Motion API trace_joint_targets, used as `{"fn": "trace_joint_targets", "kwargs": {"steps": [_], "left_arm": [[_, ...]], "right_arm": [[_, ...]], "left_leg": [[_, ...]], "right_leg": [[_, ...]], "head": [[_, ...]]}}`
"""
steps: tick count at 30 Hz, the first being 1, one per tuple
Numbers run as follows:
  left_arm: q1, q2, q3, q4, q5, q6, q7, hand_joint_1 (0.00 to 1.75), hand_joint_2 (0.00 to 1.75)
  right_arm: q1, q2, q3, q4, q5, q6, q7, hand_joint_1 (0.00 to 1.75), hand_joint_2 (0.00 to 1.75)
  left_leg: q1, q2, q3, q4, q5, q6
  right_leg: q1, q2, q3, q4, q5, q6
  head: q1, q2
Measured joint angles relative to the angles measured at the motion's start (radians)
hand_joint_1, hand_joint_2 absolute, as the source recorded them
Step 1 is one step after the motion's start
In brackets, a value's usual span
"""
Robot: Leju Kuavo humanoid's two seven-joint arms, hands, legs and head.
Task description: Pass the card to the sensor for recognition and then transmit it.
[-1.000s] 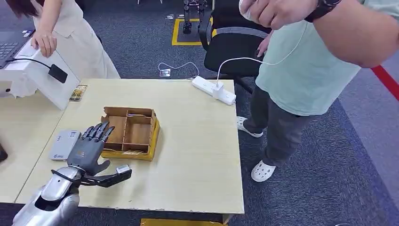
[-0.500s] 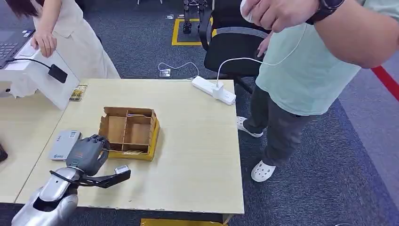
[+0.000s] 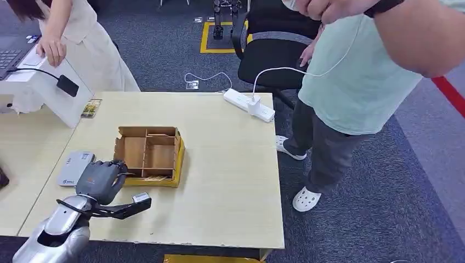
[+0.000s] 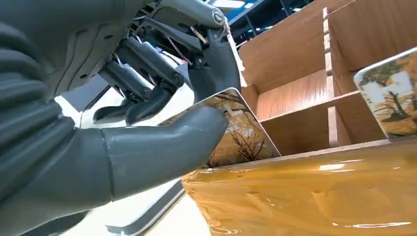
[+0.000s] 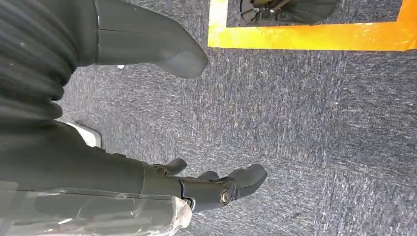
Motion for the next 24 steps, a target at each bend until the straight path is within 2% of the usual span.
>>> {"fn": "trace_joint_targets", "kwargs": {"steps": [8, 14, 17, 22, 24], "left_arm": [[0.004, -0.004, 0.018, -0.002, 0.022, 0.011, -0.007, 1.75, 1.75], [0.000, 0.014, 0.049, -0.023, 0.039, 0.027, -0.016, 1.75, 1.75], [-0.035, 0.063, 0.082, -0.048, 0.071, 0.021, -0.019, 1.75, 1.75], [-0.158, 0.180, 0.145, -0.082, 0.148, -0.038, -0.023, 1.75, 1.75], [-0.188, 0.203, 0.155, -0.090, 0.150, -0.048, -0.025, 1.75, 1.75]], "right_arm": [[0.000, 0.000, 0.000, 0.000, 0.003, 0.001, 0.000, 0.00, 1.75], [0.000, 0.000, 0.000, 0.000, 0.006, 0.001, -0.002, 0.00, 1.75], [0.000, 0.000, -0.004, 0.000, 0.008, 0.001, -0.013, 0.00, 1.75], [0.000, 0.000, -0.019, 0.000, 0.012, 0.003, -0.015, 0.00, 1.75], [0.000, 0.000, -0.023, 0.000, 0.012, 0.003, -0.015, 0.00, 1.75]], "left_leg": [[0.000, 0.000, 0.000, 0.000, 0.000, 0.000], [0.000, 0.000, 0.000, 0.000, 0.000, 0.000], [0.001, 0.000, 0.000, 0.000, 0.001, 0.000], [0.001, 0.000, 0.000, 0.000, 0.002, -0.001], [0.001, 0.000, 0.000, 0.000, 0.002, -0.001]], "right_leg": [[0.000, 0.000, 0.000, 0.000, 0.000, 0.000], [0.000, 0.000, 0.000, 0.000, 0.000, 0.000], [0.001, 0.000, -0.001, 0.000, 0.000, 0.000], [0.001, 0.000, -0.001, 0.002, 0.000, 0.000], [0.001, 0.000, -0.001, 0.002, 0.000, 0.000]], "head": [[0.000, 0.000], [0.000, 0.000], [0.000, 0.000], [-0.002, 0.000], [-0.002, 0.000]]}}
